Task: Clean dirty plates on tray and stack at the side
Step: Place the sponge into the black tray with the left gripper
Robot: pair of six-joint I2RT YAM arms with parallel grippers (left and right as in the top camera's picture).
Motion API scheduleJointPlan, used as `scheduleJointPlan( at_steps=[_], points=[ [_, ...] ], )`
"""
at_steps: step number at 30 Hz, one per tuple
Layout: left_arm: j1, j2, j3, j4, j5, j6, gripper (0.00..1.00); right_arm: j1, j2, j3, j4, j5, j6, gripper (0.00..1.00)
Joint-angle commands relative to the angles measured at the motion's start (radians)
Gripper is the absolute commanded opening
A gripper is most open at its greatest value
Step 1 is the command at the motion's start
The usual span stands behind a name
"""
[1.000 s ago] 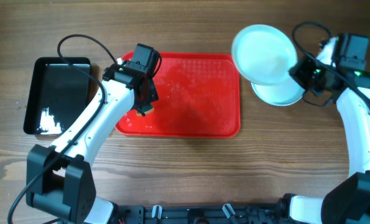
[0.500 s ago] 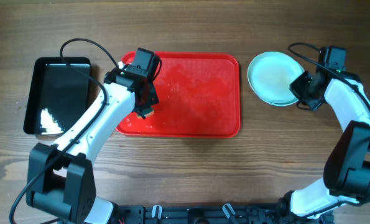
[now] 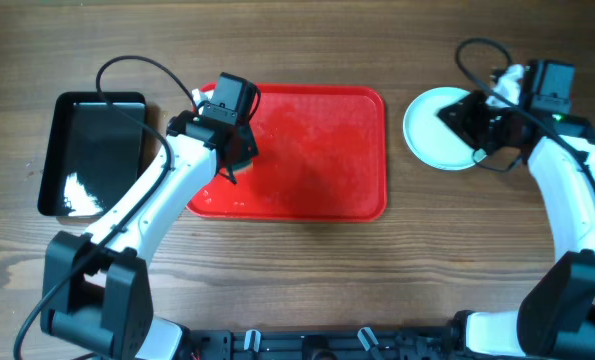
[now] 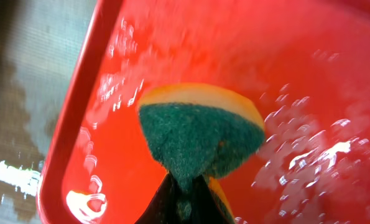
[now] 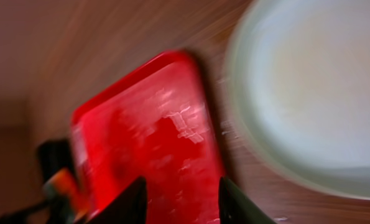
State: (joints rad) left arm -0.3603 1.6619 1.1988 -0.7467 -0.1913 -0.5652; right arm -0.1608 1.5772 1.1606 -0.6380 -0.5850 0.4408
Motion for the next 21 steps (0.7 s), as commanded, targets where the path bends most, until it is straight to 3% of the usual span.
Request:
scheduleJointPlan(
  at_steps=[1, 2, 8, 15, 16, 18, 19, 21],
  points=[
    [0.083, -0.083, 0.000, 0.037, -0.003, 0.036, 0.04, 0.156, -0.010, 0.003, -0.014, -0.134, -0.029, 0.92],
    [0.165, -0.085, 0.000, 0.040, -0.004, 0.034, 0.04, 0.225, -0.010, -0.007, -0.013, -0.099, -0.018, 1.00],
    [0.578, -0.024, 0.000, 0.064, 0.009, -0.019, 0.04, 0.595, -0.008, -0.011, -0.003, 0.257, 0.007, 1.00],
    [0.724, 0.110, 0.000, 0.132, 0.012, -0.002, 0.08, 0.707, -0.006, -0.011, 0.012, 0.290, 0.008, 1.00],
    [0.725, 0.122, 0.000, 0.143, 0.012, 0.018, 0.13, 0.707, -0.006, -0.011, 0.010, 0.290, 0.008, 1.00],
    [0.725, 0.142, 0.000, 0.149, 0.012, 0.037, 0.56, 0.707, -0.006, -0.011, 0.004, 0.290, 0.008, 1.00],
    [0.725, 0.143, 0.000, 0.150, 0.012, 0.037, 0.70, 0.707, -0.006, -0.011, 0.005, 0.290, 0.008, 1.00],
    [0.725, 0.138, 0.000, 0.149, 0.024, 0.038, 0.77, 0.707, -0.006, -0.011, 0.003, 0.290, 0.008, 1.00]
  ],
)
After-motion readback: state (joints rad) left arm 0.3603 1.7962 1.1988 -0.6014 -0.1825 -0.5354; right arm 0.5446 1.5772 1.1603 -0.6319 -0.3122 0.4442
